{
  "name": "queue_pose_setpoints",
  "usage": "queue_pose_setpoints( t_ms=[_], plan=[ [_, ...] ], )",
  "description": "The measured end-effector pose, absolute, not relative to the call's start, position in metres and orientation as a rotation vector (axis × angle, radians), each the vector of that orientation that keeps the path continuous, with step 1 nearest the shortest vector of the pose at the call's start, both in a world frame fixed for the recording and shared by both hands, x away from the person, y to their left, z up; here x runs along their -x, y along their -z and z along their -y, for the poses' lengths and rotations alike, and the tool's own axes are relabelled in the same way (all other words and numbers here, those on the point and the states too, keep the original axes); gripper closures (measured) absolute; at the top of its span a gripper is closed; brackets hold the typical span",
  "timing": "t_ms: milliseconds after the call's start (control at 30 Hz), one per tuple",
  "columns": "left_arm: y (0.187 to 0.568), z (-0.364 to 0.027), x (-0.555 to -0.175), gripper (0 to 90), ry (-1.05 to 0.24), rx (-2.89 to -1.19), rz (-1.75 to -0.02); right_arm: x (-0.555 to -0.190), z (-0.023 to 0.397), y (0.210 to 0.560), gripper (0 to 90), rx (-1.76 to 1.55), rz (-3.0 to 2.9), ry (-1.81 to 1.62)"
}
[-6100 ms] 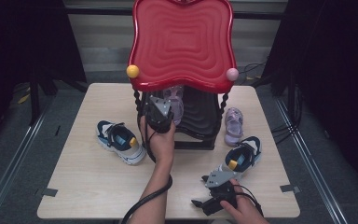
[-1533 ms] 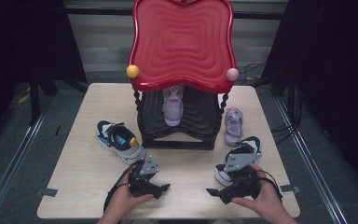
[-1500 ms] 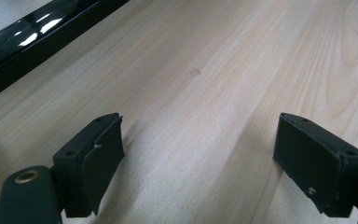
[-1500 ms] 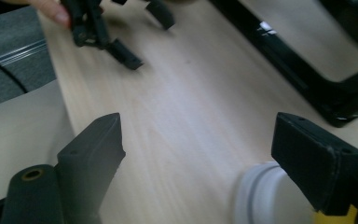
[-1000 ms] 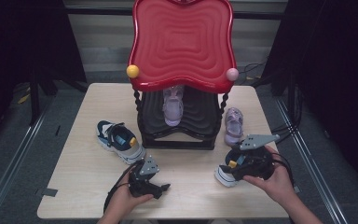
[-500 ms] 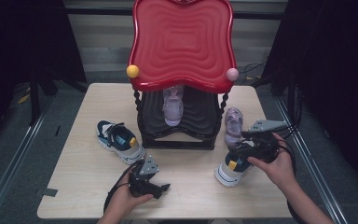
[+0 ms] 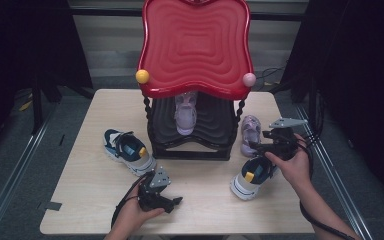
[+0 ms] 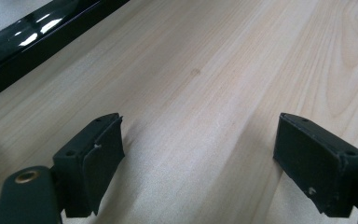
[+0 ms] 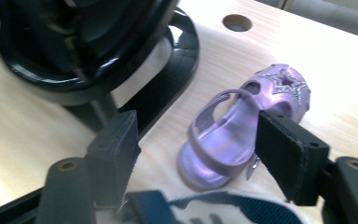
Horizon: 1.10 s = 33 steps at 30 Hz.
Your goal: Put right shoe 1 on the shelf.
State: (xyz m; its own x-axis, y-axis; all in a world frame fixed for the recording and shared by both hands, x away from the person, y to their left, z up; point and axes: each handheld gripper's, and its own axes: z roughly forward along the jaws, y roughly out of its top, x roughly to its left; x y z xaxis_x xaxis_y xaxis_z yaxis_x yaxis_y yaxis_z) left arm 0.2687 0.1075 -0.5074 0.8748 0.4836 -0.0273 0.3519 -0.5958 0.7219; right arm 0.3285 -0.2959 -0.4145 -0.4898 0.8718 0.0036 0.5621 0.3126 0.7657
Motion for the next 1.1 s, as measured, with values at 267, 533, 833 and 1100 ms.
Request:
queue_pose_setpoints(
  t_ms=[267,533,833,1100],
  plan=[
    [0.507,-0.108,-0.269,15.1,-0.219,-2.267,-0.599,-0.346,0.299,0.427,39.0,-1.350,-2.116,-0.958],
    [0.507,-0.108,-0.269,15.1,-0.219,-2.267,-0.600,-0.360,0.304,0.434,46.6,-1.427,-2.063,-0.898],
    [0.507,-0.107,-0.269,15.1,-0.219,-2.267,-0.600,-0.369,0.307,0.447,52.3,-1.474,-2.045,-0.850],
    [0.507,-0.108,-0.269,15.1,-0.220,-2.267,-0.599,-0.376,0.308,0.456,56.2,-1.512,-2.039,-0.816]
  ],
)
